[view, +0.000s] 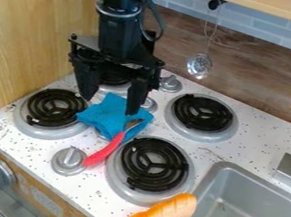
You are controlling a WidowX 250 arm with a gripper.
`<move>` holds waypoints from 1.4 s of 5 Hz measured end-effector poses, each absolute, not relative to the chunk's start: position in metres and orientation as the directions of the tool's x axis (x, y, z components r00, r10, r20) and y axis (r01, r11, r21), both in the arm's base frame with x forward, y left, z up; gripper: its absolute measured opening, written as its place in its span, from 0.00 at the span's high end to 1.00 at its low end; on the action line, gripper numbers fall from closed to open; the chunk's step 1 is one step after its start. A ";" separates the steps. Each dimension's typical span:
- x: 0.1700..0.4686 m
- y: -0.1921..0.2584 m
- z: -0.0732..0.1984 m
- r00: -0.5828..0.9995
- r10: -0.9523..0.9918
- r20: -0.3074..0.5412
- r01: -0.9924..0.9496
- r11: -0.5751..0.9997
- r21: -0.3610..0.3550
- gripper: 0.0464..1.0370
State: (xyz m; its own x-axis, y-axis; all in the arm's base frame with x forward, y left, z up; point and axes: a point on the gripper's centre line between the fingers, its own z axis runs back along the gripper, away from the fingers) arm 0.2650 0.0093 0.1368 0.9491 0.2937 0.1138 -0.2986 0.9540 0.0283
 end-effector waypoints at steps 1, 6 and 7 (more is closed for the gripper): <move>0.284 0.023 0.120 0.939 0.304 0.163 -0.315 0.948 0.043 0.04; 0.338 0.111 0.087 0.852 0.415 0.320 -0.450 0.892 0.041 0.04; 0.336 0.134 0.087 0.850 0.397 0.347 -0.438 0.898 0.045 0.04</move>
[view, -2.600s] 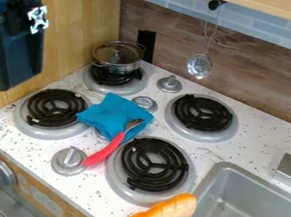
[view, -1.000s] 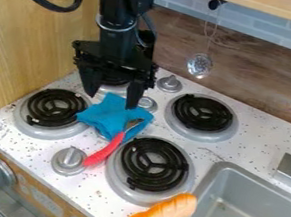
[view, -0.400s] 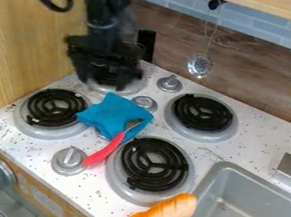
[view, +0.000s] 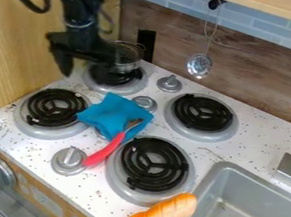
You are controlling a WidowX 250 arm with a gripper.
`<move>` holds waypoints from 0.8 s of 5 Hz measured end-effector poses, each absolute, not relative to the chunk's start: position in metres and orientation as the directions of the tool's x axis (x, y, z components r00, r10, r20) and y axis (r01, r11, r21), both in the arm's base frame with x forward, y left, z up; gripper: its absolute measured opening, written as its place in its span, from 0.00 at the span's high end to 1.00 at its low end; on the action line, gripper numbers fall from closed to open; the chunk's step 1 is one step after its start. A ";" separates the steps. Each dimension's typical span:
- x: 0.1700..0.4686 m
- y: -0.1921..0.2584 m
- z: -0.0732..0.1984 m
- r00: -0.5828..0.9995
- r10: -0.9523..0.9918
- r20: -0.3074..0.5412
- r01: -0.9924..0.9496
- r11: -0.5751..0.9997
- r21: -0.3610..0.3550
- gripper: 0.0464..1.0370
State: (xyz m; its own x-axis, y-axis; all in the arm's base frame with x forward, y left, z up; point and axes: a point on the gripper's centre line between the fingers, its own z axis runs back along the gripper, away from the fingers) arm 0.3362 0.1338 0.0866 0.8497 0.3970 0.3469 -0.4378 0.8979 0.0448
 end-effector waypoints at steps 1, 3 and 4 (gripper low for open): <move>0.352 0.138 0.064 0.840 0.440 0.318 -0.477 0.878 0.046 0.04; 0.388 0.111 0.034 0.865 0.407 0.293 -0.438 0.898 0.047 0.04; 0.388 0.109 0.029 0.871 0.402 0.283 -0.432 0.901 0.049 0.04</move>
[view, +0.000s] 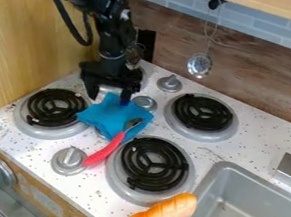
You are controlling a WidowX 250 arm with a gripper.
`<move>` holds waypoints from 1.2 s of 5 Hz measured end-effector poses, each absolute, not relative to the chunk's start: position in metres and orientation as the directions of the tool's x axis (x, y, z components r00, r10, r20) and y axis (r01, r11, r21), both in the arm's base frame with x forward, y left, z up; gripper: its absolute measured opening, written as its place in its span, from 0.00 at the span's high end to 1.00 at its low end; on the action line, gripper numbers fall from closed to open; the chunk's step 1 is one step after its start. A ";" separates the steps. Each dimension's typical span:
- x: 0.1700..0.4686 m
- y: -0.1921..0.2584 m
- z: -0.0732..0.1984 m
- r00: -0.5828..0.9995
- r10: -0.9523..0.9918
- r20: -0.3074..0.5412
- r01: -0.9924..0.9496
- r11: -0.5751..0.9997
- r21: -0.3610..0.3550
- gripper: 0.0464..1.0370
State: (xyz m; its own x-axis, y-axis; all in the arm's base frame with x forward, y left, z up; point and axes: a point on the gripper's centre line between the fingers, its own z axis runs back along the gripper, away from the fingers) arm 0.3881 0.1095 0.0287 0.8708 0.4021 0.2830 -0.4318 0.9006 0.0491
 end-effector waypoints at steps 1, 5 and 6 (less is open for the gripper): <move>0.398 0.099 0.022 0.878 0.389 0.278 -0.417 0.908 0.047 0.04; 0.414 0.094 0.002 0.882 0.391 0.264 -0.429 0.897 0.104 0.37; 0.406 0.093 -0.007 0.890 0.382 0.249 -0.418 0.902 0.110 0.66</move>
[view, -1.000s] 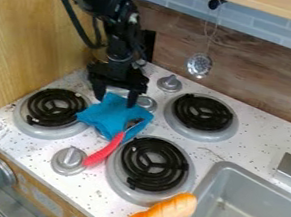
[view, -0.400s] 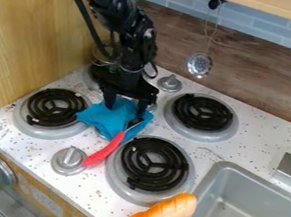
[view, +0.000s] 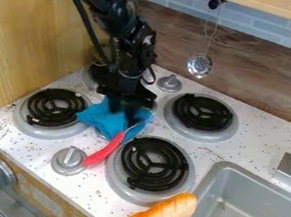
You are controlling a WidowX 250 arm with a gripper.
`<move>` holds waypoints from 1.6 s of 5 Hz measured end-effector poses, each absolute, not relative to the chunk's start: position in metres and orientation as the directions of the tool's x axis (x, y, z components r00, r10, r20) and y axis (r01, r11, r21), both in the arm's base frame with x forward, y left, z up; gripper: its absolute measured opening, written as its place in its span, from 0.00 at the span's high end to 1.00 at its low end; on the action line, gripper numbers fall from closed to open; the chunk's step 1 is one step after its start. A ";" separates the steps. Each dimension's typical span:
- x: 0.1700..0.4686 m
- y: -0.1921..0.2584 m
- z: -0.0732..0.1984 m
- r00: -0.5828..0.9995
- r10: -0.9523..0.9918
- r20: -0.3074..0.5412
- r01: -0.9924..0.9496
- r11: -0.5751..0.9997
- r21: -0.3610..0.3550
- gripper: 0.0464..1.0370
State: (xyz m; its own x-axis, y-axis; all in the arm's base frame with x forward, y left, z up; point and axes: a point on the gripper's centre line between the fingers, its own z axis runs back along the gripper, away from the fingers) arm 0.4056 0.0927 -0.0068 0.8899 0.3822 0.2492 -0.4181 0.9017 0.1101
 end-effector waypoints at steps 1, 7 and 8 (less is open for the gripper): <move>0.389 0.089 0.007 0.900 0.356 0.250 -0.390 0.915 0.101 0.85; 0.348 0.002 0.089 0.890 0.127 0.439 -0.177 0.981 0.076 0.96; 0.339 -0.024 0.083 0.908 0.083 0.410 -0.113 0.992 0.049 0.96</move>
